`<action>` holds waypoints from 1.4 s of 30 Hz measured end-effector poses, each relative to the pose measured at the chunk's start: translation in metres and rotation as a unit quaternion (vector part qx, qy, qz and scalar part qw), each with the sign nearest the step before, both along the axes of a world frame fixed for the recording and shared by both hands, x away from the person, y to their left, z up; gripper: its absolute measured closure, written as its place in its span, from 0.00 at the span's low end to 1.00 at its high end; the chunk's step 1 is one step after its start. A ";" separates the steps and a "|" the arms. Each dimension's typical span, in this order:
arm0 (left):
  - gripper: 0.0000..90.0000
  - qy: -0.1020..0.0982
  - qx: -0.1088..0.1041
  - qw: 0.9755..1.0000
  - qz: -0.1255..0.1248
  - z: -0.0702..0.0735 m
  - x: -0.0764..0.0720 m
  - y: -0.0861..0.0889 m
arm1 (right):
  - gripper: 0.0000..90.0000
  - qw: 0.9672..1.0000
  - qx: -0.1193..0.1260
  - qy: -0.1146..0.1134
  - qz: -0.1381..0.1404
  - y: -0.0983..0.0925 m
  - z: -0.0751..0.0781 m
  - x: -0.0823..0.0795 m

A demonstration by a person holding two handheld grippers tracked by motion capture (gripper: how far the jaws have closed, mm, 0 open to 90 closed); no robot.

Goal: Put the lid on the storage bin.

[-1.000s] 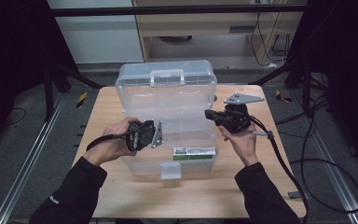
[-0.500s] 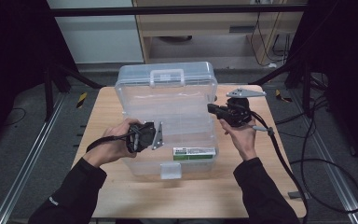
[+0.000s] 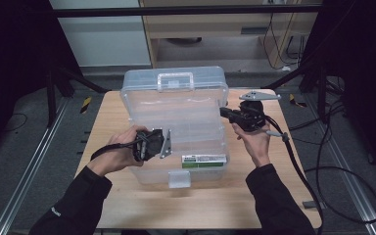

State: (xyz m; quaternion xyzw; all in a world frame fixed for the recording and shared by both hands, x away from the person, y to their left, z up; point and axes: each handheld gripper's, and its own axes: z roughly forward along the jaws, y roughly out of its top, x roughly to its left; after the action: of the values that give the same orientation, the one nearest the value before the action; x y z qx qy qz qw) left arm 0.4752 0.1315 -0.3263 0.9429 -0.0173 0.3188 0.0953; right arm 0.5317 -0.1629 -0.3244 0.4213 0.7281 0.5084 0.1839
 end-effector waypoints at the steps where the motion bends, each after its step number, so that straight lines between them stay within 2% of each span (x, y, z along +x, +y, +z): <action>1: 0.90 0.000 0.000 1.000 0.000 0.000 0.000 0.000 | 1.00 1.000 0.000 -0.001 -0.001 0.000 0.000 0.000; 18: 0.90 0.008 0.002 1.000 -0.005 -0.003 -0.003 0.000 | 1.00 1.000 0.006 -0.003 -0.023 -0.004 0.004 0.007; 28: 0.90 0.014 0.007 1.000 -0.005 -0.005 -0.006 -0.001 | 1.00 1.000 0.000 -0.001 -0.027 -0.005 0.006 0.008; 29: 0.90 0.021 0.006 1.000 -0.003 -0.007 -0.007 -0.001 | 1.00 1.000 -0.004 -0.001 -0.026 -0.005 0.005 0.007; 42: 0.88 0.023 0.003 1.000 -0.002 -0.008 -0.008 0.000 | 1.00 1.000 -0.010 0.001 -0.009 -0.008 0.004 0.000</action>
State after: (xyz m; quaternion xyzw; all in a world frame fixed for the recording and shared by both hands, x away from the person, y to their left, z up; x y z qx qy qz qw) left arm 0.4667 0.1312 -0.3348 0.9501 -0.0180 0.2970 0.0937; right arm 0.5316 -0.1705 -0.3206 0.4267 0.7295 0.4988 0.1924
